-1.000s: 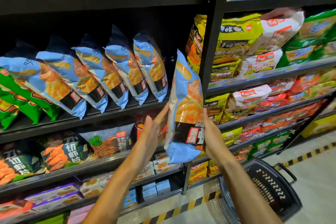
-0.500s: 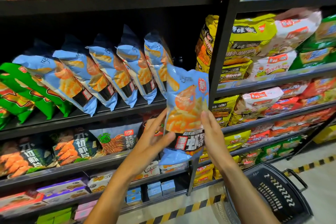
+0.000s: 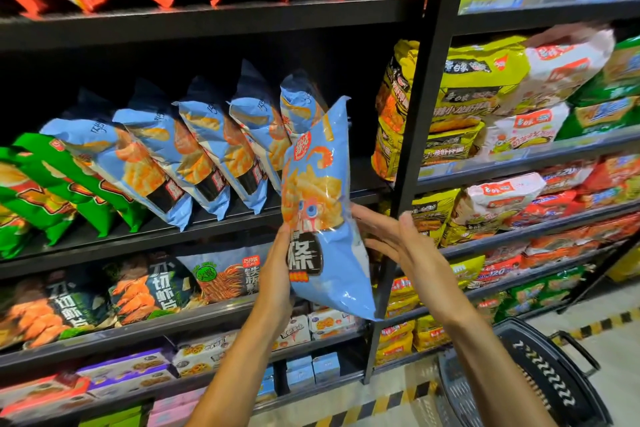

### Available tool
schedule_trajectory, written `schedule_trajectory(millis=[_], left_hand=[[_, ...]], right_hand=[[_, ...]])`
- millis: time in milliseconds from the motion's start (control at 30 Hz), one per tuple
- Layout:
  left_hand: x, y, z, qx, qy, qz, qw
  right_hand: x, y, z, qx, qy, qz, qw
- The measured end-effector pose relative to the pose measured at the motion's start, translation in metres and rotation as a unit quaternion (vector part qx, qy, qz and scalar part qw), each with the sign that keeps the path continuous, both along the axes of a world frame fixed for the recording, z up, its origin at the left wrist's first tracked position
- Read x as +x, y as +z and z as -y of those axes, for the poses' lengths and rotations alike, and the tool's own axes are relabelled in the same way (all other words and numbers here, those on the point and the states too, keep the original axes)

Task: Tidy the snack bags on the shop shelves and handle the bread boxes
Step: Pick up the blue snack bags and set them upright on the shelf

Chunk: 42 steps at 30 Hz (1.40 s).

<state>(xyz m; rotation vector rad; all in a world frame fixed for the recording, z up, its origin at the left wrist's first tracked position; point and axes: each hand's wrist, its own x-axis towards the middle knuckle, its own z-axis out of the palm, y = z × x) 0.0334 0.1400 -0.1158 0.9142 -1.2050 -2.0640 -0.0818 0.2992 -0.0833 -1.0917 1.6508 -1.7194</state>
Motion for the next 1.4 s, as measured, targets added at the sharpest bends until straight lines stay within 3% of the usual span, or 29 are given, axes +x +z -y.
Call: schedule_trajectory(millis=[167, 300, 433, 600, 833, 933, 1067, 1233, 1400], left_hand=[[-0.003, -0.003, 0.000, -0.038, -0.012, 0.012, 0.999], [-0.003, 0.000, -0.007, -0.145, -0.022, 0.024, 0.989], [0.003, 0.006, -0.016, -0.217, -0.121, 0.011, 0.969], [0.025, -0.007, -0.012, -0.293, -0.253, -0.002, 0.922], [0.038, -0.006, -0.031, -0.373, -0.234, -0.023, 0.898], [0.042, -0.006, -0.033, -0.368, -0.234, -0.014, 0.900], [0.043, -0.004, -0.039, -0.346, -0.204, 0.011, 0.916], [0.040, -0.005, -0.042, -0.237, -0.179, 0.052, 0.953], [0.034, 0.000, -0.053, -0.147, -0.206, 0.019, 0.967]], right_hand=[[0.005, -0.004, -0.002, 0.002, 0.007, 0.021, 1.000], [0.004, -0.010, -0.009, -0.001, 0.026, 0.015, 1.000], [0.000, -0.022, -0.014, -0.005, -0.014, 0.001, 1.000], [-0.012, -0.031, -0.025, -0.035, -0.083, 0.103, 0.991], [-0.009, -0.040, -0.035, 0.019, -0.071, 0.150, 0.986], [-0.006, -0.043, -0.042, 0.028, -0.099, 0.137, 0.985], [0.001, -0.040, -0.062, 0.006, -0.083, 0.020, 0.996], [0.008, -0.037, -0.084, -0.023, 0.036, -0.096, 0.994], [0.007, -0.045, -0.082, -0.046, -0.067, -0.103, 0.991]])
